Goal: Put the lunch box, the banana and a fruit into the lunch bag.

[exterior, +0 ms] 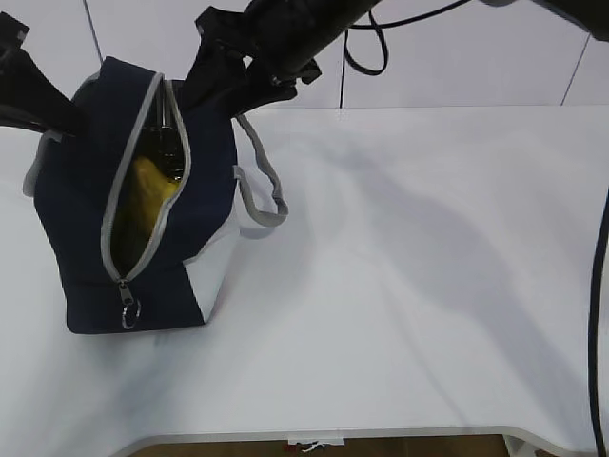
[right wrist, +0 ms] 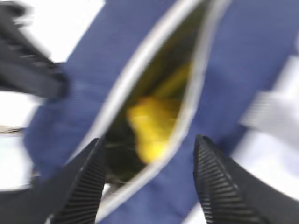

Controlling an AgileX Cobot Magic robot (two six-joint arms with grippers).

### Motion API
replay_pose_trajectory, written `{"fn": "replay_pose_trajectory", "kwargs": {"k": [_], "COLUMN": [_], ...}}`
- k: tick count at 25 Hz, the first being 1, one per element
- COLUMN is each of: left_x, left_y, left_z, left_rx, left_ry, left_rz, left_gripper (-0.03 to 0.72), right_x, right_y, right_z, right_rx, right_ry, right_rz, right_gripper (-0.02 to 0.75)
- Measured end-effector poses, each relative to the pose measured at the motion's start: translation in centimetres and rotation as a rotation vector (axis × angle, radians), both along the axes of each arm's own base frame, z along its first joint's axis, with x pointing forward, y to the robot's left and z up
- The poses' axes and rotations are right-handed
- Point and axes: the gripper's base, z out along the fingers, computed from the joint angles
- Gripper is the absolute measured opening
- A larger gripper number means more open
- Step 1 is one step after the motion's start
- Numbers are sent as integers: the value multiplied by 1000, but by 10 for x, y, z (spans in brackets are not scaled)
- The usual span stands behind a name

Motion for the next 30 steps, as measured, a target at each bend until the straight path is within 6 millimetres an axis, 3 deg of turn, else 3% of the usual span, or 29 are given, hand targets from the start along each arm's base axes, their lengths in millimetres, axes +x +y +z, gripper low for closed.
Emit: {"fn": "replay_pose_trajectory", "kwargs": {"k": [6, 23, 25, 28, 30], "left_x": [0, 0, -1, -1, -1], "left_y": [0, 1, 1, 1, 0], "left_z": [0, -1, -1, -1, -1], "left_rx": [6, 13, 12, 12, 9], "left_ry": [1, 2, 3, 4, 5], "left_rz": [-3, -5, -6, -6, -6], "left_gripper": [-3, -3, -3, -3, -3], "right_x": [5, 12, 13, 13, 13], "right_y": [-10, 1, 1, 0, -5], "right_z": [-7, -41, -43, -43, -38], "right_rx": [-132, -74, -79, -110, -159], "right_ry": [-2, 106, 108, 89, 62], "right_rz": [-73, -44, -44, -46, -64], "right_gripper": [477, 461, 380, 130, 31]}}
